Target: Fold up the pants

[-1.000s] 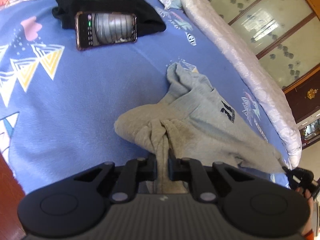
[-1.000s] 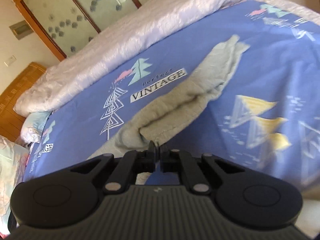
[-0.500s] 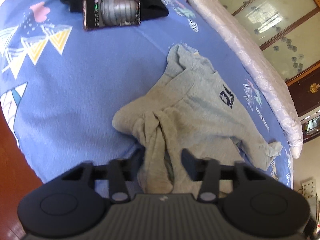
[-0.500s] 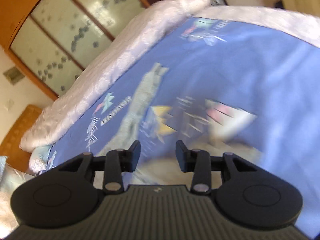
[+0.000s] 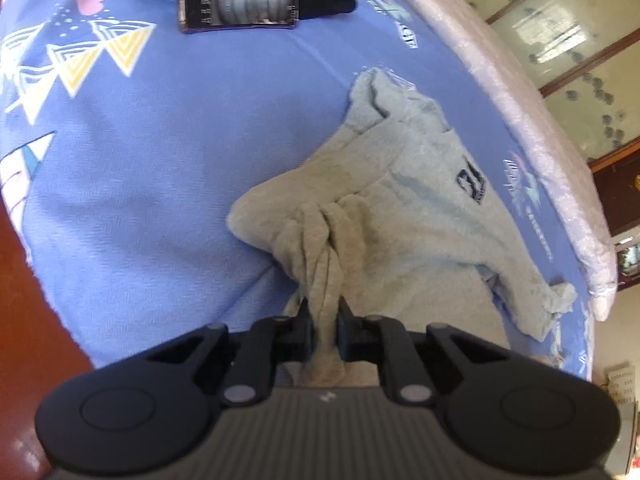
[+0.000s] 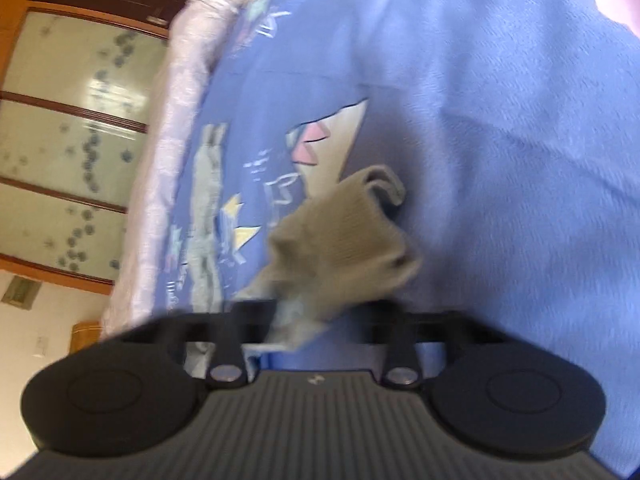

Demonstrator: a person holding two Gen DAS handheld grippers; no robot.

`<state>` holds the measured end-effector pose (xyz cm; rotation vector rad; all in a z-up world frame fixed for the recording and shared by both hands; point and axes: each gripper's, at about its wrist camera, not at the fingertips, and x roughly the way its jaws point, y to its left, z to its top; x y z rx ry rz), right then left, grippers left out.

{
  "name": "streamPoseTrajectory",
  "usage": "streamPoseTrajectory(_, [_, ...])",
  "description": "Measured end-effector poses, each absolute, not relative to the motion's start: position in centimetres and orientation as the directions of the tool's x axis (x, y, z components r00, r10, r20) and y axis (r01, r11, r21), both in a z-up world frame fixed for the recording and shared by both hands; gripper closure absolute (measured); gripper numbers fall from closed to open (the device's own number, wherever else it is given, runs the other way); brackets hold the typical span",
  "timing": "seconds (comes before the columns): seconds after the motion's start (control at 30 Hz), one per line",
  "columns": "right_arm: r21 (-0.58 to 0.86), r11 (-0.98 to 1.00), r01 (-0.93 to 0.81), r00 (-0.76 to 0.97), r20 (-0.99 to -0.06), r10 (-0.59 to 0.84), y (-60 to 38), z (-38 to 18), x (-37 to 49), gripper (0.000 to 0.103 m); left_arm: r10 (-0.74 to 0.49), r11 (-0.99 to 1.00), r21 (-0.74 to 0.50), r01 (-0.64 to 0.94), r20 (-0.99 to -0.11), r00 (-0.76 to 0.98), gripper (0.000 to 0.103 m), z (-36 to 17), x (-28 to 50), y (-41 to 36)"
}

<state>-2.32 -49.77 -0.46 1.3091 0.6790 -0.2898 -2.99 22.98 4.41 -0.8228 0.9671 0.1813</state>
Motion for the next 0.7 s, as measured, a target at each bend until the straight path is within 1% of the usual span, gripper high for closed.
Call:
streamPoseTrajectory(0.03, [0.781, 0.269, 0.563, 0.773, -0.613, 0.162, -50.4, 0.2, -2.4, 0.091, -0.205, 0.696, -0.538, -0.475, -0.783, 0.587, 0.093, 4.9, -3.2, 23.2])
streamPoseTrajectory(0.07, [0.792, 0.293, 0.536, 0.797, -0.589, 0.133, -51.1, 1.6, -3.1, 0.091, -0.197, 0.701, -0.537, -0.468, -0.778, 0.597, 0.093, 5.5, -3.5, 23.3])
streamPoseTrajectory(0.2, [0.795, 0.422, 0.436, 0.887, -0.458, -0.055, -55.3, 8.2, -8.6, 0.091, -0.188, 0.723, -0.533, -0.439, -0.764, 0.618, 0.093, 7.3, -4.4, 23.9])
streamPoseTrajectory(0.27, [0.777, 0.453, 0.437, 0.893, -0.436, -0.114, -57.3, 9.8, -11.4, 0.091, -0.200, 0.733, -0.528, -0.429, -0.770, 0.605, 0.093, 7.3, -4.6, 23.5])
streamPoseTrajectory(0.37, [0.706, 0.480, 0.521, 0.849, -0.487, -0.206, -59.2, 9.8, -14.2, 0.091, -0.226, 0.748, -0.512, -0.422, -0.795, 0.564, 0.093, 5.9, -4.7, 22.5])
streamPoseTrajectory(0.53, [0.620, 0.420, 0.663, 0.740, -0.629, -0.239, -59.2, 4.7, -15.8, 0.091, -0.218, 0.754, -0.467, -0.462, -0.841, 0.495, 0.093, 3.6, -4.5, 21.5])
streamPoseTrajectory(0.63, [0.625, 0.379, 0.682, 0.723, -0.653, -0.225, -58.7, 3.1, -16.4, 0.091, -0.232, 0.747, -0.494, -0.444, -0.821, 0.522, 0.093, 5.1, -4.3, 22.0])
streamPoseTrajectory(0.7, [0.627, 0.403, 0.667, 0.736, -0.638, -0.225, -58.9, 4.4, -15.1, 0.091, -0.249, 0.737, -0.527, -0.424, -0.795, 0.554, 0.093, 6.5, -3.5, 22.4])
